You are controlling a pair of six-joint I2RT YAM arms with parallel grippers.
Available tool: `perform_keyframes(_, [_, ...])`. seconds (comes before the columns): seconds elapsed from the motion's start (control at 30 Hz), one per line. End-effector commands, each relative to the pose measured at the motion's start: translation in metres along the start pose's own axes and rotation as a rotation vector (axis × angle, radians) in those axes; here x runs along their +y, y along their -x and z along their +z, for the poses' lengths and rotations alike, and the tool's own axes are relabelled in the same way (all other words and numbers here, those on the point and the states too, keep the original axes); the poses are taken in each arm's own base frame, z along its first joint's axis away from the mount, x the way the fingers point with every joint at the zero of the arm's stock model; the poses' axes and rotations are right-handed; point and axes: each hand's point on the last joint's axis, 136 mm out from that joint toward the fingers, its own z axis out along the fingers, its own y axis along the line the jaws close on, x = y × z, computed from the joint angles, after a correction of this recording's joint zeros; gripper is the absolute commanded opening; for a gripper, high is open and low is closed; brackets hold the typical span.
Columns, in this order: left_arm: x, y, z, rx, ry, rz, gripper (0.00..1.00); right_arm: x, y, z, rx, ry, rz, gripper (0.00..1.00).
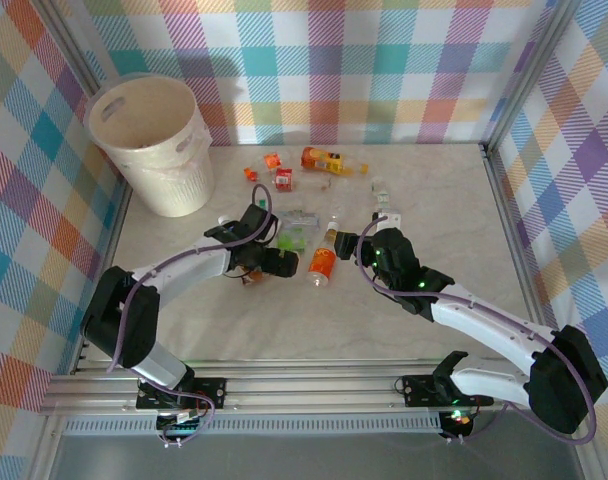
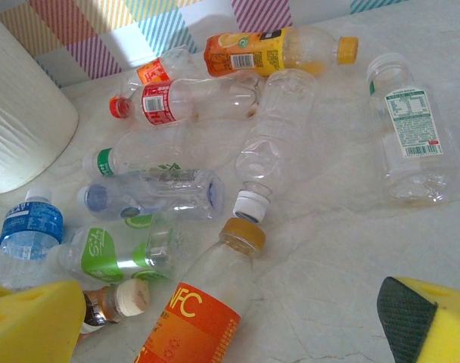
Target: Put the plastic bottles in the bin
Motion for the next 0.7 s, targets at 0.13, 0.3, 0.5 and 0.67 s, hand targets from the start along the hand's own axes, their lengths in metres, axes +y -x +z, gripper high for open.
perform_keyframes(0.13, [-0.023,-0.018,-0.002,0.083,-0.027,0.063,1.0,-0.003,0.001,-0.002,-0.013,-0.018,-0.014,1.0])
perform_keyframes(0.3, [-0.02,-0.035,0.003,0.117,0.042,0.099,1.0,-0.004,0.0,-0.001,-0.011,-0.019,-0.015,1.0])
perform_keyframes(0.5, [-0.017,-0.047,0.015,0.161,0.116,0.155,0.96,-0.003,0.002,-0.001,-0.014,-0.02,-0.024,1.0])
perform_keyframes(0.67, [-0.005,-0.04,0.018,0.144,0.21,0.185,0.94,-0.003,0.001,-0.001,-0.012,-0.021,-0.024,1.0])
